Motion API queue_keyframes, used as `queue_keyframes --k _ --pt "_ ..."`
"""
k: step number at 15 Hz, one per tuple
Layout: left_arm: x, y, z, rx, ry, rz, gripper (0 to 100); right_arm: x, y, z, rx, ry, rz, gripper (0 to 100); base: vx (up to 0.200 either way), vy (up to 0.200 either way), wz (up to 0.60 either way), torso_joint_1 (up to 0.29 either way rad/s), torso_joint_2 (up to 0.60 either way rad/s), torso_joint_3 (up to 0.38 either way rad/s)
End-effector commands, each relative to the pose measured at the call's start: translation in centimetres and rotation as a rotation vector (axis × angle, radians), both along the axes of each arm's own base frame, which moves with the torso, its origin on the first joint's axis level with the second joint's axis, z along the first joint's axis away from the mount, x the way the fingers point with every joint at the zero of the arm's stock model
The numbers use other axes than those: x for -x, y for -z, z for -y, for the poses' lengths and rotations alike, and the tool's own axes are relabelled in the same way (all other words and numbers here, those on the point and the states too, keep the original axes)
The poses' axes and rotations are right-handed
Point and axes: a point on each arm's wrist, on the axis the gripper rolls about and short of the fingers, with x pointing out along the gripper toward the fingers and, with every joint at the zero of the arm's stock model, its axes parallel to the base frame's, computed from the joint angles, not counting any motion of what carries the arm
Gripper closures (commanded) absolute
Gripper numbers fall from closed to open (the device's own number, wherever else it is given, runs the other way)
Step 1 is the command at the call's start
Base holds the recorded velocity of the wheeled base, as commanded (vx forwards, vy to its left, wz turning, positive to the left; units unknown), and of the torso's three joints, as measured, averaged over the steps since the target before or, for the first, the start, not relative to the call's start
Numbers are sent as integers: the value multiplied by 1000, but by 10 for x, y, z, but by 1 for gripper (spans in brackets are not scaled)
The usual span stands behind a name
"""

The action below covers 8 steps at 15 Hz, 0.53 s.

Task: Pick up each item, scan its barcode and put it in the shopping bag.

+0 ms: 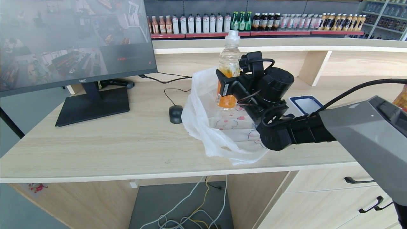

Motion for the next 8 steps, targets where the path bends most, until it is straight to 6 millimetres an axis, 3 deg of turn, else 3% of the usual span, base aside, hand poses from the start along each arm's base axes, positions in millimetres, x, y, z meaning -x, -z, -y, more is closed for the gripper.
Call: queue_keyframes --k 1,8 --pt "0 0 0 1 1 1 0 -5 9 -3 9 -8 -10 100 0 0 0 0 0 0" --pt "0 0 0 -1 1 1 0 -3 19 -11 27 -34 -28 100 0 0 0 0 0 0"
